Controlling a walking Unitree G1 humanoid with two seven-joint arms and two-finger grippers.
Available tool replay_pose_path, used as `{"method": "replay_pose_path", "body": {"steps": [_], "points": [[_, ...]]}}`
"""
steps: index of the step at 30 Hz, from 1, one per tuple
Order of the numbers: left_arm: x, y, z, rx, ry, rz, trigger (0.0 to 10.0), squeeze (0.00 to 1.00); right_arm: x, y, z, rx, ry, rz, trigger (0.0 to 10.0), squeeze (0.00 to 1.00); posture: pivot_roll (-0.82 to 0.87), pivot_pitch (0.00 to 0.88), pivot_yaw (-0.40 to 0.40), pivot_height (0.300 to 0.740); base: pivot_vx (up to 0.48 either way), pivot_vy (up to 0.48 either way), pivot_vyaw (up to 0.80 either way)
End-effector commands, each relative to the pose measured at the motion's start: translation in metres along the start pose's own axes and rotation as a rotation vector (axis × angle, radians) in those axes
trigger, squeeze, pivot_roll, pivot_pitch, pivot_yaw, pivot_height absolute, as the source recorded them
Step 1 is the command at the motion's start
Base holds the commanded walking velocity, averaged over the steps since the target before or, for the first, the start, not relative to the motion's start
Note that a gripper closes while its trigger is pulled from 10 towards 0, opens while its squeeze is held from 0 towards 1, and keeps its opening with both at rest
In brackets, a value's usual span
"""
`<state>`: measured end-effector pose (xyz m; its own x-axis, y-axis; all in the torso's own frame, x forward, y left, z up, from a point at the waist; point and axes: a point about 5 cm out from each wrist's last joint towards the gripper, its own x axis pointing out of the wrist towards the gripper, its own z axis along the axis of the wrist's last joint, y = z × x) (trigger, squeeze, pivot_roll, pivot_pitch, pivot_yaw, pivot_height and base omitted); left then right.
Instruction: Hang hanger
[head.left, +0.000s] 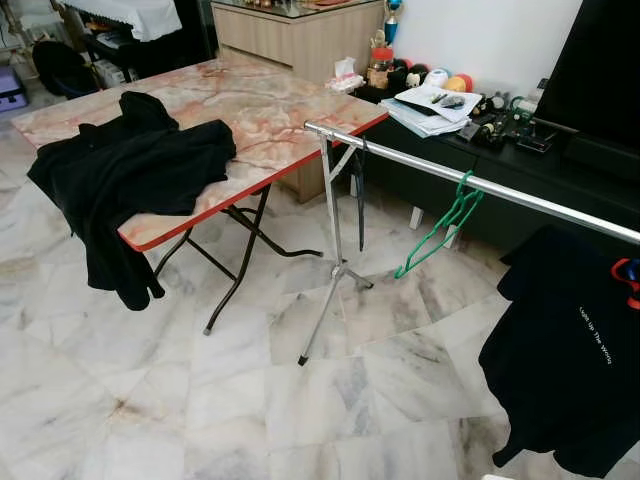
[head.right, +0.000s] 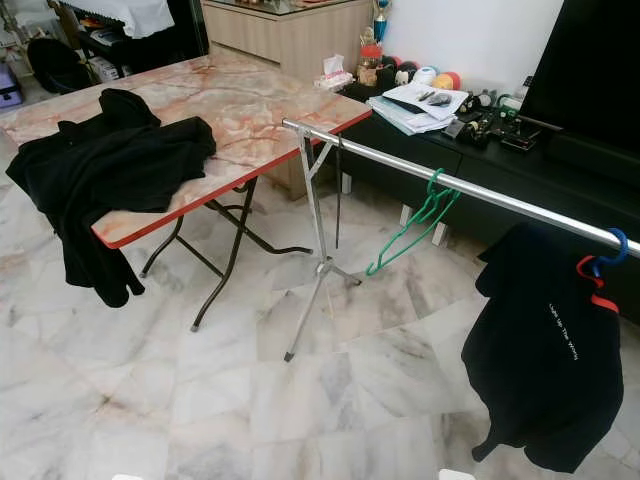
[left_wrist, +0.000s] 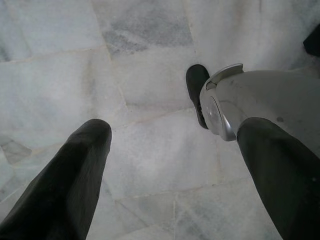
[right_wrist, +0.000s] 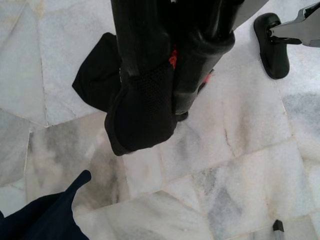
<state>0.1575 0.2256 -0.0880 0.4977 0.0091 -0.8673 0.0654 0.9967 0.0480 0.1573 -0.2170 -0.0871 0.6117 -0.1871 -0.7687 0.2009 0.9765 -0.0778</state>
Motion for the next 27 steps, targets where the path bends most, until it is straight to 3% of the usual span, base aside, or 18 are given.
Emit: {"method": "replay_pose_path", "body": {"steps": [1,27], "points": [[-0.0012,0.0007,-0.0078,-0.001,0.026,0.0,10.0,0.0,-0.0005,-0.0006,-0.001,0.014,-0.002,-0.003,10.0,0.0,-0.05,0.055,0.052,0.721,0.0,0.0,-0.79],[-0.001,0.0,-0.0072,-0.012,0.026,-0.004,10.0,0.0,-0.0009,-0.0019,-0.0035,0.024,0.013,-0.005,10.0,0.0,-0.05,0.07,0.051,0.721,0.0,0.0,-0.79]]}}
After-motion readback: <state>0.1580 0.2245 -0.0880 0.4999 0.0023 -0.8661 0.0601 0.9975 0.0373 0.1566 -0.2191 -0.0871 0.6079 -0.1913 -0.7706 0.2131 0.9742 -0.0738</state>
